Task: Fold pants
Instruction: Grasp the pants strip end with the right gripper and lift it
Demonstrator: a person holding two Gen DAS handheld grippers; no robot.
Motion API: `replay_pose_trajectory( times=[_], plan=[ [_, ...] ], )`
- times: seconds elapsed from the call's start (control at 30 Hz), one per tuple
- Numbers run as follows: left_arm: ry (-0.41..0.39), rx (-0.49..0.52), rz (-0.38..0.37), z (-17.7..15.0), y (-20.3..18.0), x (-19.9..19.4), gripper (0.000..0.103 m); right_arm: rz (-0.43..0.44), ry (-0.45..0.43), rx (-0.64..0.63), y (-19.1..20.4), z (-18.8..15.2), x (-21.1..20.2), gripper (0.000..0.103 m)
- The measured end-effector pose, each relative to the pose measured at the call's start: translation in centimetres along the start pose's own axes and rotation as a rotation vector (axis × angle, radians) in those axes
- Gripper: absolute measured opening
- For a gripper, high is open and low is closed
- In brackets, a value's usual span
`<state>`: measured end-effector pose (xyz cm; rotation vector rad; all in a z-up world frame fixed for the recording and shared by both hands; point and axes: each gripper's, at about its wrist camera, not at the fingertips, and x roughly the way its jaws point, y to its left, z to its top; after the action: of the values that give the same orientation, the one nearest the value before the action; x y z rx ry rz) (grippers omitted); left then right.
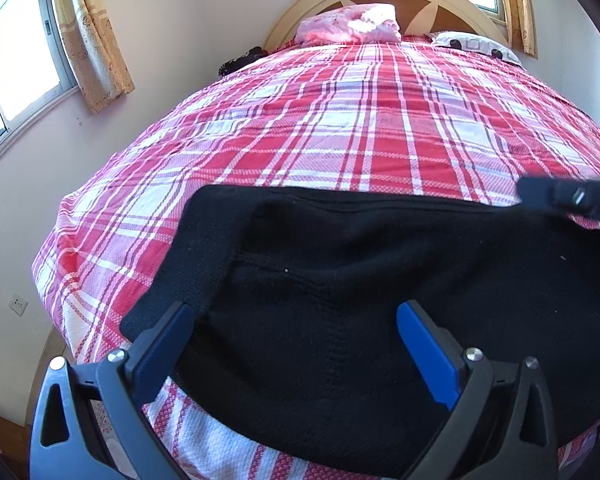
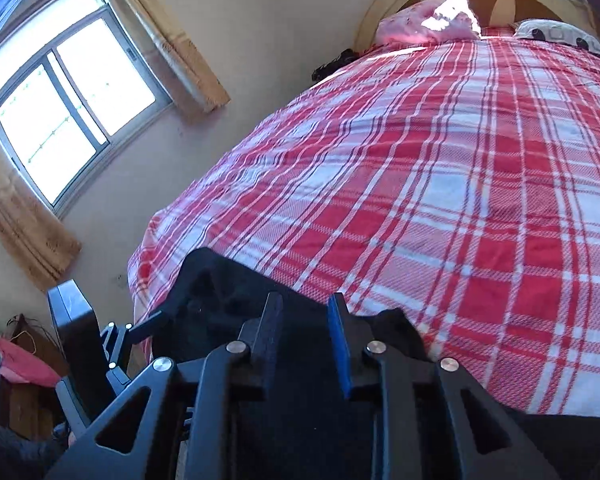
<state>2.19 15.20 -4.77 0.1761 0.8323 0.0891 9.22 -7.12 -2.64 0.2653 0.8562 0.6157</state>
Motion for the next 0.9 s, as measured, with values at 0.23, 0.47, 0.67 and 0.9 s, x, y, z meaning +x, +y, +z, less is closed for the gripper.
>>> replay_pose_trajectory(
  times=[0.23,0.47,0.67,0.9],
  plan=[
    [0.012,0.0,0.011,0.1,-0.2,0.2,0.103,-0.093,0.057,0.199,-5.6,-1.1,3.1,0.0],
    [0.017,-0.004,0.022,0.2,-0.4,0.0,0.103,-0.156,-0.044,0.167,-3.1,-1.3,0.8,0.004],
    [0.013,0.007,0.054,0.1,-0.8,-0.2,0.103,-0.182,-0.097,0.138,-1.5,-2.1,-2.4,0.004],
    [0.016,0.022,0.03,0.6,-1.7,-1.4,0.103,-0.165,-0.129,0.191,-2.5,-4.1,-5.9,0.006]
  ],
)
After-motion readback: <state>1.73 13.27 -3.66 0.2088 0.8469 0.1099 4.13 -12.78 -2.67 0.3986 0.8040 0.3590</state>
